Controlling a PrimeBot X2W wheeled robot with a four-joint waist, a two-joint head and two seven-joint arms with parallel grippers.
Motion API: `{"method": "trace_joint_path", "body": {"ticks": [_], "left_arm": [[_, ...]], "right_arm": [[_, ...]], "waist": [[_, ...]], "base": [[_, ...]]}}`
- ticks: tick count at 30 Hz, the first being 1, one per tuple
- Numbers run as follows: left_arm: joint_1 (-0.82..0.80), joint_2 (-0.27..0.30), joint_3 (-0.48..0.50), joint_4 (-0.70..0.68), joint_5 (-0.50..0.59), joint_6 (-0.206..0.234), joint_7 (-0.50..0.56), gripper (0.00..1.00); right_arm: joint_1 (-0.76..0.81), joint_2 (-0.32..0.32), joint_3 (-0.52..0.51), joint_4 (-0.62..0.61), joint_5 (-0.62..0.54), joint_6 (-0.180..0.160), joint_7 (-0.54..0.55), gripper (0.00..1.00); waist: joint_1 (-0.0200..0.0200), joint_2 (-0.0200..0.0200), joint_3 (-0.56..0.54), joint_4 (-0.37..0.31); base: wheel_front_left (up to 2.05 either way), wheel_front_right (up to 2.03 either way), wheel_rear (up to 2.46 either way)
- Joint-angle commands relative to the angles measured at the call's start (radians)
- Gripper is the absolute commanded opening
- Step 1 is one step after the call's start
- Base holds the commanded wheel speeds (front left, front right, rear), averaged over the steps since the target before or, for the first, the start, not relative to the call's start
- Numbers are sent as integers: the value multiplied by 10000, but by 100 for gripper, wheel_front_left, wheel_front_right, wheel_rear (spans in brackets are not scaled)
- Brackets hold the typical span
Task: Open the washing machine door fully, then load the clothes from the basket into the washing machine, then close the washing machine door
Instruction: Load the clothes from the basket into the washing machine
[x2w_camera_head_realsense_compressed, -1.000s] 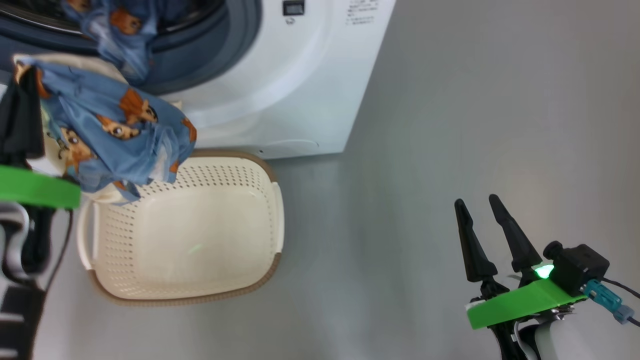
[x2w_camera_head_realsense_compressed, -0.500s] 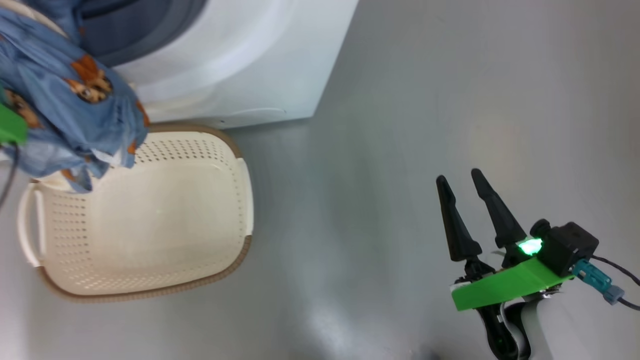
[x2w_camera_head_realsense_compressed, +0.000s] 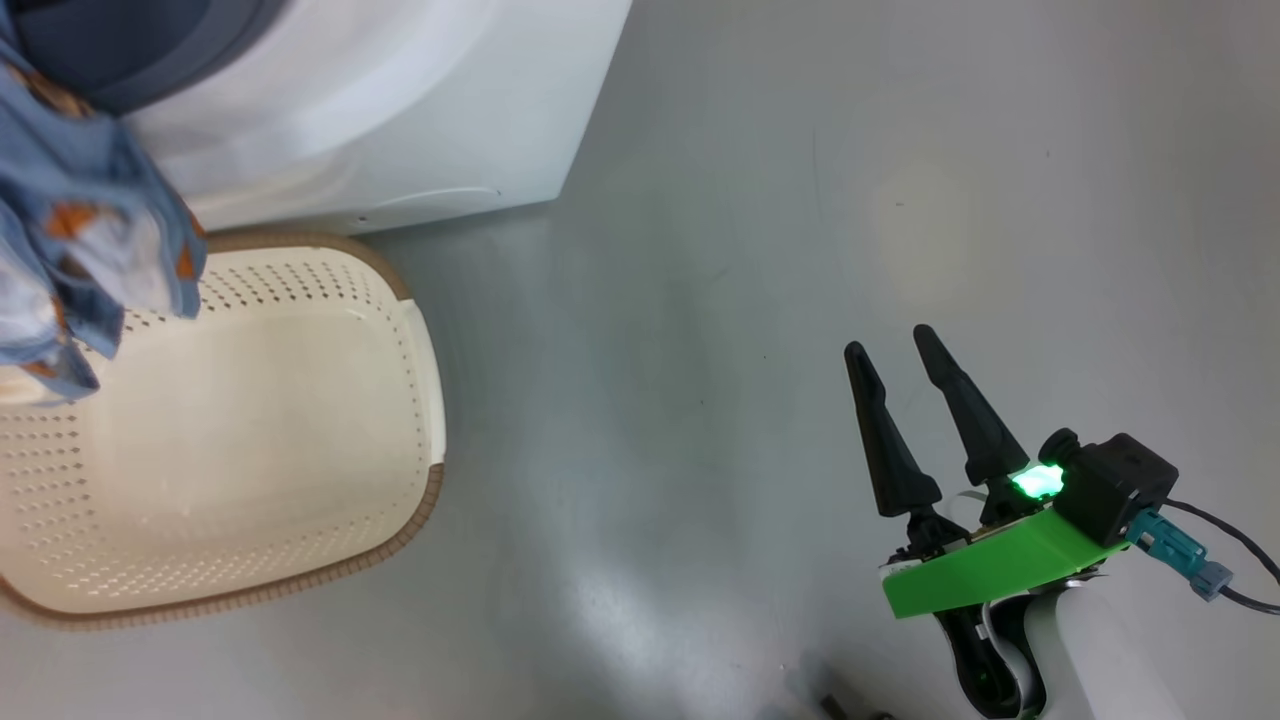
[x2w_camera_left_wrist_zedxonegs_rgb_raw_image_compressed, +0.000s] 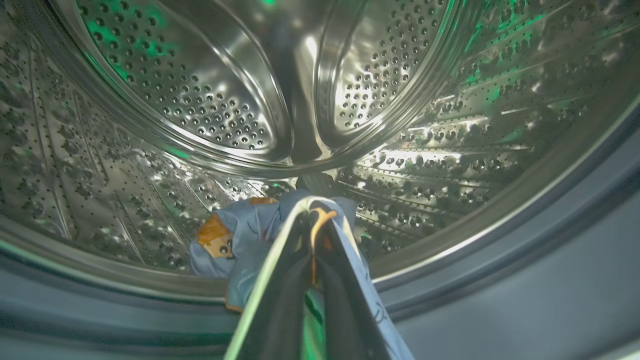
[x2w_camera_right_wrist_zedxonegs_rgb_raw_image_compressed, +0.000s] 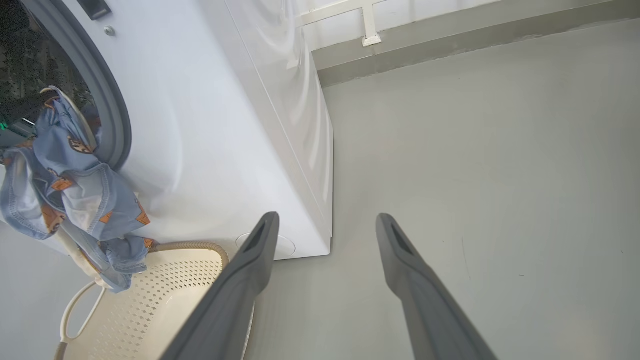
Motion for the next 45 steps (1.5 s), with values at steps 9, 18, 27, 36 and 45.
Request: {"method": "trace_joint_path", "body": {"ticks": [9,18,27,36,45], "left_arm": [[-785,488,2795,-1470,2399,-4,-65,0],[9,-40,2505,-255,2739,-11,-65,0],[-469,-88,1069,1144,1763,-12,227,100],[-691,-82,265,1310,809,-13,-26,100],[91,-224,890,188,479,-13,-61,100]], "right_arm": [[-128,20,317,-352,188,16,-48,100],[-16,20,433,-309,280,16,-48,100],[-9,20,428,-292,318,16,-48,100],[-50,20,391,-236,303,16,-48,100],[-89,20,290,-199,190,16,-48,100]], "waist": [[0,-1,296,-147],[0,-1,128,-268],[0,-1,-16,-222],[0,-1,-159,-24],[0,-1,-301,269]], "base": [[0,0,0],[0,0,0],[0,0,0],[0,0,0],[0,0,0]]}}
